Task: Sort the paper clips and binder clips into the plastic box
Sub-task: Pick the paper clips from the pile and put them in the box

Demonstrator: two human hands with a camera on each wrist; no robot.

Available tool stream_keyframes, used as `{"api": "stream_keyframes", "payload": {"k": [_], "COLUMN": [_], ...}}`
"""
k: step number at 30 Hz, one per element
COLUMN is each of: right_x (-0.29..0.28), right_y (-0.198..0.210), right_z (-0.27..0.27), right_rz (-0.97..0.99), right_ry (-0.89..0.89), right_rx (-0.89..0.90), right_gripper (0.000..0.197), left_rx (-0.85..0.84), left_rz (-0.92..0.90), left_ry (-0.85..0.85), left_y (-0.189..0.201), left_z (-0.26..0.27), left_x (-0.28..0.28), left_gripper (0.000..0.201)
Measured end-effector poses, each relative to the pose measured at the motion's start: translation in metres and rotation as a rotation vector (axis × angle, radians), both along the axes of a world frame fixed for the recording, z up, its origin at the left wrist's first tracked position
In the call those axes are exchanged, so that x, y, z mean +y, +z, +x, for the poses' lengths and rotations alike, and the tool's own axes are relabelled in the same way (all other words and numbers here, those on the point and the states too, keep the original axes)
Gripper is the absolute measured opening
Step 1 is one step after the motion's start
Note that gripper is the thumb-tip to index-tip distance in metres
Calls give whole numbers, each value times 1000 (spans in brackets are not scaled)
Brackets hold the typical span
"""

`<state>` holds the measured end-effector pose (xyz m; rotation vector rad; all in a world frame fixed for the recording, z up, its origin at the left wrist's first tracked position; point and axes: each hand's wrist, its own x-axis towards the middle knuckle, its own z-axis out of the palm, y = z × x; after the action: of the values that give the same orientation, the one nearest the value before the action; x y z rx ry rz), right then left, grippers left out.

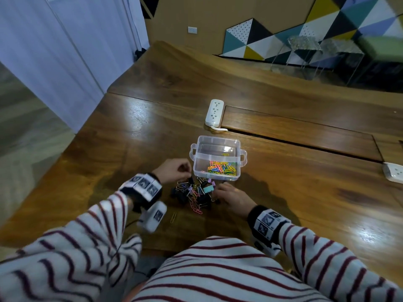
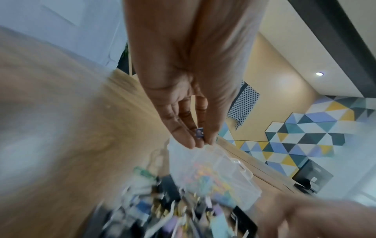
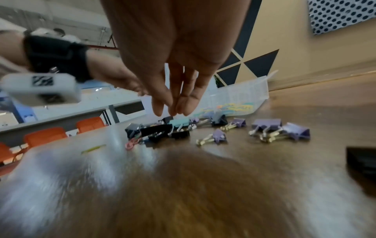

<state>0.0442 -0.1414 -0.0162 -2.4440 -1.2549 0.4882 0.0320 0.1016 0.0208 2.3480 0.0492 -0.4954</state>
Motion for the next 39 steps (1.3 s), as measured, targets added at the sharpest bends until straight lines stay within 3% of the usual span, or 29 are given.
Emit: {"api": "stream_keyframes", "payload": {"k": [3,6,11,15,19,21,23,27,30,33,36,39], "right_x": [5,17,18,-6,-34,-36,-25,25,60,75,71,55], "right_y": [-5,-7,-14,-19,-28,-26,-18,0,-1,-7,-11,-13], "right_z": [-5,-8,-6,-9,-13,-15,-15,-14,-14,-17,-16,-8], "right_rz": [-13,-179,-341,-348,-250,-202,-137,-108,-178,-224,-174,-133], "right_ry": [96,188,151,130,101,55,38,-37,-104,-136,-189,-228], "right_rx": [-103,-113,-97,-121,-276,-327,-344,-137,-56,36,140,213], "right_gripper": [29,47,54,56,55,48,39,47,56,49,28,20], "left_rx": [-52,-63,-34,39,-78,-87,-45,133,113,49,96,99], "left_rz": [22,55,179,2,-113,-100,27,310,328,247,146,177], "left_ry": [-11,-35,-116,-194,-22,58,63,-3,57,153,235,174], "left_y": [8,6,-7,-4,6,5,-3,-29,-44,-53,-52,-52], "left_z": [39,70,88,74,44,20,-12,-79,-106,-109,-107,-108], "left_x": [-15,-32,-52,-50,-27,-11,1,-5,-28,-35,-33,-31], "left_gripper": [15,15,19,33,33,30,28,43,55,59,44,21]}}
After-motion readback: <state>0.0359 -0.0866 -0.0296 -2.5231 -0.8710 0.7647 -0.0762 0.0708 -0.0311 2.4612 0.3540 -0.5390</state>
